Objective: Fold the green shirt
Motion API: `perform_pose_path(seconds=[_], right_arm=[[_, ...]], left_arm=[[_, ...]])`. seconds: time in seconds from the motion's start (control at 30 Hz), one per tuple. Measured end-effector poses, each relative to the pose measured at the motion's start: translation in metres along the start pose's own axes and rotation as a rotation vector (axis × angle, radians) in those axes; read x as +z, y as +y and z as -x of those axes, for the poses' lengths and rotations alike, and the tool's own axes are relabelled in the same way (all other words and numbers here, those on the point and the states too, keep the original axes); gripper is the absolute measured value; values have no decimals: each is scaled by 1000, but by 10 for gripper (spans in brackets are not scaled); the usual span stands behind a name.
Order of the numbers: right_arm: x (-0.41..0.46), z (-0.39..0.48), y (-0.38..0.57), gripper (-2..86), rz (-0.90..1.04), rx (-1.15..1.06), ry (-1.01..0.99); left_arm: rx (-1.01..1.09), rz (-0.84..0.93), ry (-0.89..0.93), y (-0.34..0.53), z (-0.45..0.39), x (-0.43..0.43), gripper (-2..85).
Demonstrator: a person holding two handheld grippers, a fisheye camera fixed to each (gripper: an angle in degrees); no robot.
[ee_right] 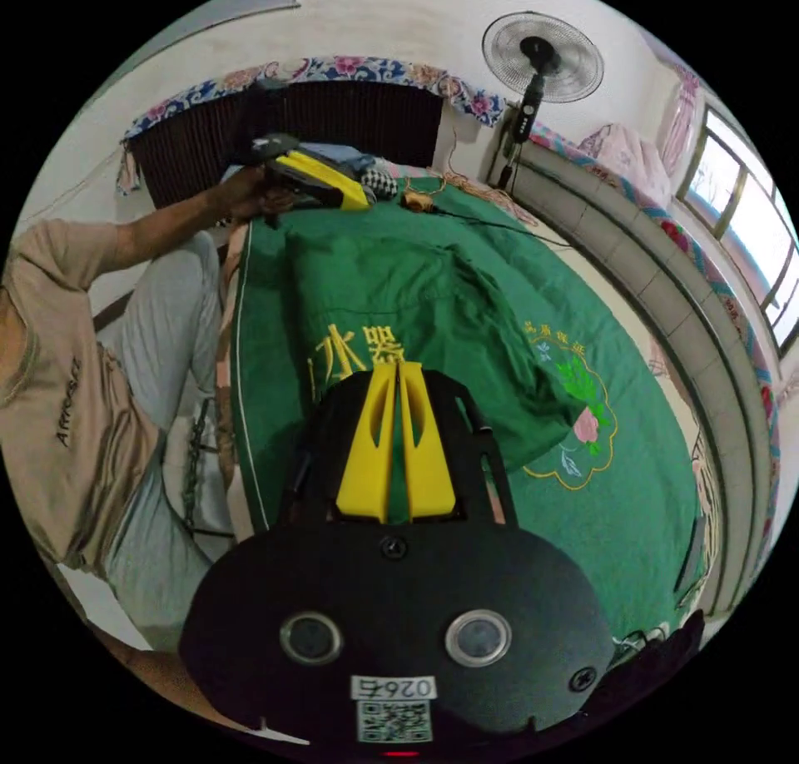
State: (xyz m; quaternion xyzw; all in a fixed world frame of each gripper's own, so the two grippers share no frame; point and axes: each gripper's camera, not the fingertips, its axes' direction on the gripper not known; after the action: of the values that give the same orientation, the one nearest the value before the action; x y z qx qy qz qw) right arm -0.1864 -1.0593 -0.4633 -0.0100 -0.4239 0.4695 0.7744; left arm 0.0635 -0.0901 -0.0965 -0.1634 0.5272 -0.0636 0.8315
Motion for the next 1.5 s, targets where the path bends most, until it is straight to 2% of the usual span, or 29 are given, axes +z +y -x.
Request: perform_pose_path(seconds=[0.07,0.1,0.13,0.27,0.33,0.4,0.43,0.53,0.63,0.7,0.77,0.8,0.83,0.9,0.93,1.0,1.07,1.1,1.17,1.23,1.3,1.37,1.5], right_arm=[[39,4,7,-9,205,-61,-37],[52,5,11,-9,292,-81,-66],[63,2,18,-9,289,-57,-82],[32,-22,23,-10,291,-71,-155],[10,-33,34,-10,192,-78,-236],[6,-48,44,-10,242,-49,-244],[14,-57,52,-9,334,-36,-250],[17,-82,63,-10,327,36,-359],[-11,-94,63,-10,288,-27,-312],[-25,-101,66,-9,260,-52,-292],[8,-119,74,-9,473,-1,-256],[13,-124,75,-9,484,18,-268],[10,-135,72,-9,493,21,-277],[-9,-147,71,-9,465,-15,-257],[-23,-158,74,-8,426,-19,-252],[-45,-184,77,-7,333,38,-267],[-76,-240,89,-1,119,259,-291],[-82,-255,94,1,71,326,-305],[-93,-314,122,36,-67,608,-347],[-95,-347,141,66,-110,751,-368],[-96,-373,156,89,-119,854,-388],[-95,-401,170,109,-90,935,-403],[-83,-434,181,115,-41,998,-492]], left_arm=[[84,266,-64,-5,-6,43,-9],[192,512,-126,3,-9,79,-8],[247,544,-138,13,-12,95,-8],[222,521,-142,13,-2,79,-7],[277,494,-120,13,-3,62,-7],[338,427,-96,17,-7,48,-7],[353,418,-85,21,-4,46,-7],[271,463,18,34,26,60,-7],[198,469,39,27,55,44,-8],[171,334,60,26,67,29,-8],[103,392,130,31,87,47,-7],[74,492,193,36,97,69,-7],[56,494,212,36,106,71,-7],[59,473,187,28,119,57,-6],[21,399,138,26,132,42,-5],[-86,292,124,27,161,23,-1],[-268,184,115,34,197,13,7],[-354,126,130,39,216,15,27],[-431,113,201,44,238,29,84],[-504,133,361,46,259,61,155],[-541,188,448,44,268,87,195],[-528,273,465,39,272,110,200],[-504,325,404,26,277,125,194]])
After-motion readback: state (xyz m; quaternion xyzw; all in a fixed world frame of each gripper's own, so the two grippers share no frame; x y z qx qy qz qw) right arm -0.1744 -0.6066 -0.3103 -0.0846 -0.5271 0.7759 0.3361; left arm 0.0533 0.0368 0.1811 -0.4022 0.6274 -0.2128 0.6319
